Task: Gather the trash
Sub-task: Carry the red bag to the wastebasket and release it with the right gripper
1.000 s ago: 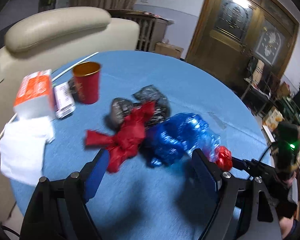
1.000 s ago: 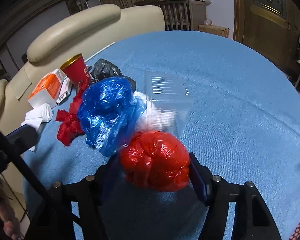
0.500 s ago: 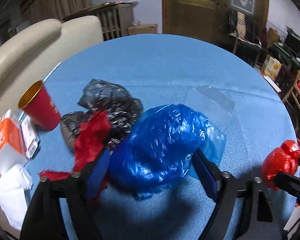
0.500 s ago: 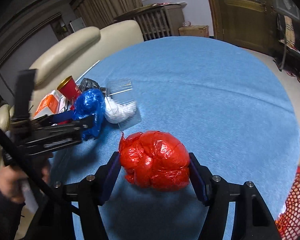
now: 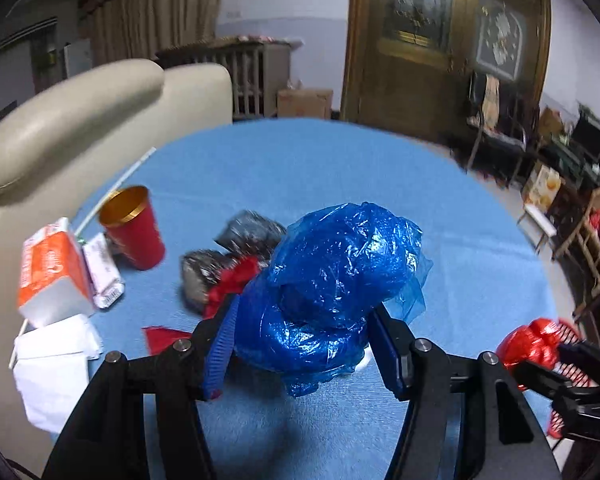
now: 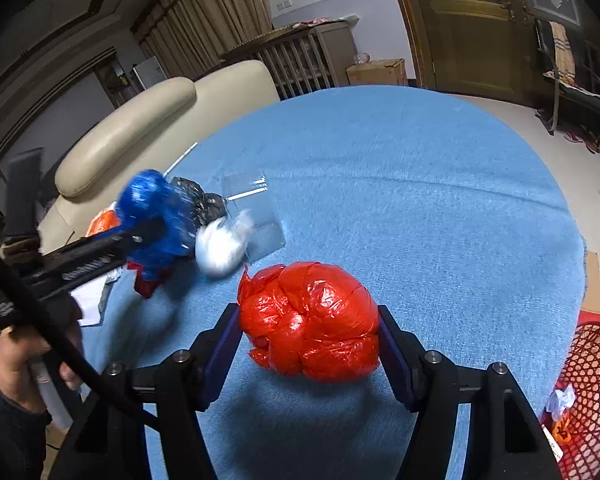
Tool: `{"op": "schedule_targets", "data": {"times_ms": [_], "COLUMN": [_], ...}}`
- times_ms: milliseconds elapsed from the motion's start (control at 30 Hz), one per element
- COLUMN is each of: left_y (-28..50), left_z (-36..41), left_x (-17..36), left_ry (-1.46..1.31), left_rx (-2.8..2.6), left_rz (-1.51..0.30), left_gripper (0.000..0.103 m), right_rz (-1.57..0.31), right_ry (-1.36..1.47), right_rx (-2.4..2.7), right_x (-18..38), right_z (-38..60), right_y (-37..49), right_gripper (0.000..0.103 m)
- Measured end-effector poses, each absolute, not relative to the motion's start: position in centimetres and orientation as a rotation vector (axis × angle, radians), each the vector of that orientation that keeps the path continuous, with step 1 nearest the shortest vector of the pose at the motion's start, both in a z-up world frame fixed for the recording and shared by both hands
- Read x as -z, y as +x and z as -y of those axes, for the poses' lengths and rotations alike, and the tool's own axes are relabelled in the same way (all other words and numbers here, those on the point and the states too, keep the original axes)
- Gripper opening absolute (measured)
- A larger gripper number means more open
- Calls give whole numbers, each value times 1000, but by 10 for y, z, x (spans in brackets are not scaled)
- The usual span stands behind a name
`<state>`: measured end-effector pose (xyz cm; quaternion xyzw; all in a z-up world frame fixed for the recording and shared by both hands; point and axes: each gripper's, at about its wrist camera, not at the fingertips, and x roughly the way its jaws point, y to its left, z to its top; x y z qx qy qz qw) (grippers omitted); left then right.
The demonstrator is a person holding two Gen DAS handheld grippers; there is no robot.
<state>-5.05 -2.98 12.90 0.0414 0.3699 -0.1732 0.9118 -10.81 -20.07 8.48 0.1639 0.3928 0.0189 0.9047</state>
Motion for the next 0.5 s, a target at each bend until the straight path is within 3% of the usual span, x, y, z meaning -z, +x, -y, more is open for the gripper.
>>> {"op": "schedule_targets", "data": {"times_ms": [233,500], "left_y": [-81,-103], "left_z": [26,53], "left_x": [-147,-131], "left_ry": [45,93], "left_rx": [365,371], "left_rz": [-722,-773], "left_gripper": [63,63], "right_rz": [-771,-732], "right_ry": [361,385], "right_rx": [-28,-9], "right_x": [-96,-108], "right_z": [207,213], "right_y": [-128,-151], "right_gripper": [68,69]}}
